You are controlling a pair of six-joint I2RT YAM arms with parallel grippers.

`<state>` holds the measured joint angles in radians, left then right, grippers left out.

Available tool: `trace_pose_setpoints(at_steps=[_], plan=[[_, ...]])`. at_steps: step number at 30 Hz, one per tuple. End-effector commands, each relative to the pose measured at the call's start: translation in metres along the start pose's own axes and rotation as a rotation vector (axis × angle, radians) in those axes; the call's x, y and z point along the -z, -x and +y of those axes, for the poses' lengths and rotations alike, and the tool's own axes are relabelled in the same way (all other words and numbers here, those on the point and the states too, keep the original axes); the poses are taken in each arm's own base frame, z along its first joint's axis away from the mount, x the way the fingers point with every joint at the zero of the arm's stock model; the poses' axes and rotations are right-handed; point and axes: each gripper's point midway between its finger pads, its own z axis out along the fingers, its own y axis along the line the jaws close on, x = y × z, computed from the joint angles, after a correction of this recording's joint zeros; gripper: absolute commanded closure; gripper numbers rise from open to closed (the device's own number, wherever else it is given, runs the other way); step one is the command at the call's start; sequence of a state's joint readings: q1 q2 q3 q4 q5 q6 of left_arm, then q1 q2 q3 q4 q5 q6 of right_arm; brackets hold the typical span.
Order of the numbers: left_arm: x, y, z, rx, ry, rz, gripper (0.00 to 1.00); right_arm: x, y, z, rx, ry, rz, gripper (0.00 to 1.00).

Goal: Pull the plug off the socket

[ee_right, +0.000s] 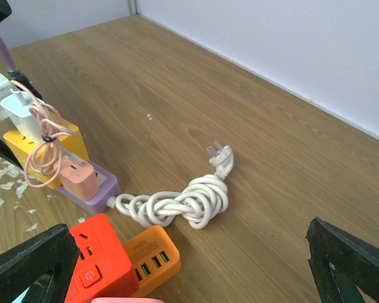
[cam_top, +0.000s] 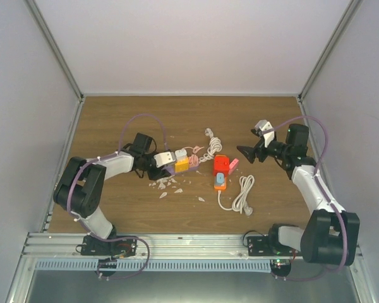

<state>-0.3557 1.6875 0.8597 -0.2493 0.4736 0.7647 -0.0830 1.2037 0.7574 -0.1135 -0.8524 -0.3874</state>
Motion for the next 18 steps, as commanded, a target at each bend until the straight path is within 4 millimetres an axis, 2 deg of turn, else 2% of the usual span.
trace_pose_setpoints(at_steps=[1,6,8,13,18], plan=[[0.019,-0.026,-0.030,-0.112,-0.093,-0.001,0.66,-0.008,0.012,0.015,0.085,0.073,-0.017,0.00],[0.031,-0.051,-0.048,-0.227,-0.111,-0.011,0.66,-0.014,0.017,0.028,0.141,0.128,-0.020,0.00],[0.034,-0.057,-0.055,-0.269,-0.124,-0.015,0.66,-0.021,0.021,0.046,0.170,0.180,-0.026,0.00],[0.039,-0.062,-0.069,-0.293,-0.152,-0.022,0.64,-0.035,0.022,0.072,0.205,0.277,-0.029,0.00],[0.040,-0.063,-0.068,-0.275,-0.148,-0.023,0.56,-0.055,0.025,0.091,0.248,0.323,-0.011,0.00]])
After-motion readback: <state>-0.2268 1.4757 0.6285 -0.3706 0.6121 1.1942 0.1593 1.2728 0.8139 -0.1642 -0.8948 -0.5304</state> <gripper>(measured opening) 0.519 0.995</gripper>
